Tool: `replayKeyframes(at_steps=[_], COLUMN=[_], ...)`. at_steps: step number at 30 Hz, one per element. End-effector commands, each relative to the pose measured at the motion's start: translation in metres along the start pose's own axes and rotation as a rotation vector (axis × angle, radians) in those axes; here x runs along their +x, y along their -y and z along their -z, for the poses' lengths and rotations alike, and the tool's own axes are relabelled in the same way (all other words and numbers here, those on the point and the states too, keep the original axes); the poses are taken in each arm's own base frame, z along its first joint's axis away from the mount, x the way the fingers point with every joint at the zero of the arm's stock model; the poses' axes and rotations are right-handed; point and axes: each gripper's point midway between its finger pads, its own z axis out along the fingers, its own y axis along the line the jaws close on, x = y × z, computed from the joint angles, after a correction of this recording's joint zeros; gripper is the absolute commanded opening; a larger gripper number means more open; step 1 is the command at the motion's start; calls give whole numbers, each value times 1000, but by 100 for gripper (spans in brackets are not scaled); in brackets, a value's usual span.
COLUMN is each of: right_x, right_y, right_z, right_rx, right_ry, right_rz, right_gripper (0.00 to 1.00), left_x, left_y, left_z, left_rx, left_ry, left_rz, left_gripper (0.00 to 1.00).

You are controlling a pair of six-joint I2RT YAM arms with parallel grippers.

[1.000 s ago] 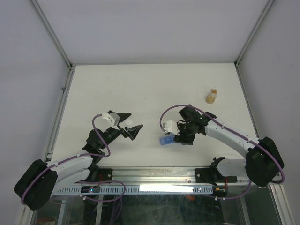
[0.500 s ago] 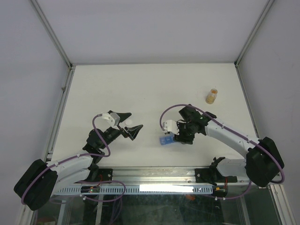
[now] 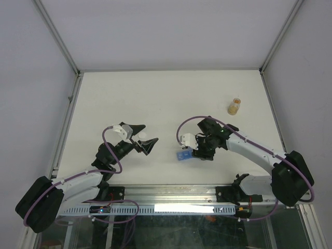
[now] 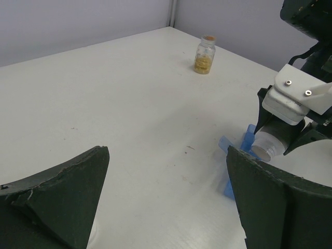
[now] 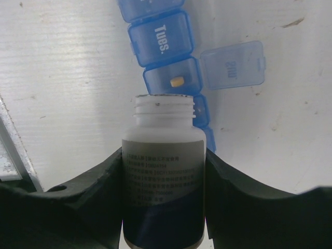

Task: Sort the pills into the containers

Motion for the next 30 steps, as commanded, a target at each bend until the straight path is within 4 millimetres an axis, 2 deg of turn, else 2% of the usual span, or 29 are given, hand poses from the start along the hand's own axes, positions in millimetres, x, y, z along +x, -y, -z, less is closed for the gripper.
replayKeyframes(at_steps=[1,2,4,6,7,8,9,12,14,15,17,19,20,21,22,23,24,26,27,28,29,30], right_x=[-12,-16,-7,-10,-14,-14,-8,-17,-2,-4,-24,-8,-7,-15,-20,-15,-10,-18,-18,-11,-2,-10], right_y=[-1,4,17,3,4,14,14,5,17,11,3,19,10,1,3,14,16,-1,1,13,14,8], right_z=[6,10,7,8,10,8,8,10,2,4,13,7,5,10,13,11,9,12,12,9,6,11], right_rx=[-43,10,96,-14,2,77,89,20,82,30,10,104,32,-29,5,89,104,-20,3,81,84,22], right_ry=[15,42,22,6,30,49,27,53,-1,-15,68,19,-2,17,47,46,26,29,37,29,0,9], right_rz=[-24,-10,27,-19,-14,10,13,-5,13,-4,-3,24,4,-20,-10,18,24,-18,-9,16,13,-6], right_gripper=[3,2,2,2,2,2,2,1,2,2,1,1,2,2,1,1,2,2,2,1,2,2], left_x=[-22,-23,-23,-22,-22,-22,-22,-21,-21,-21,-22,-22,-21,-21,-21,-21,-22,-21,-21,-21,-22,-22], left_y=[8,8,7,8,8,8,8,8,8,9,8,8,8,9,9,9,8,9,9,9,9,9], left_z=[-7,-7,-8,-9,-9,-9,-9,-9,-9,-9,-8,-9,-9,-9,-9,-9,-9,-9,-9,-8,-9,-9], left_rx=[44,41,41,47,47,45,45,44,47,49,47,46,49,53,53,50,49,54,53,51,51,53], left_ry=[64,68,66,57,59,60,60,58,57,56,58,62,56,53,55,57,59,55,56,58,60,57], left_rz=[-38,-38,-38,-38,-39,-38,-38,-39,-38,-40,-39,-39,-40,-41,-40,-39,-40,-42,-40,-39,-40,-41], left_gripper=[99,99,99,99,99,99,99,99,99,99,99,99,99,99,99,99,99,99,99,99,99,99])
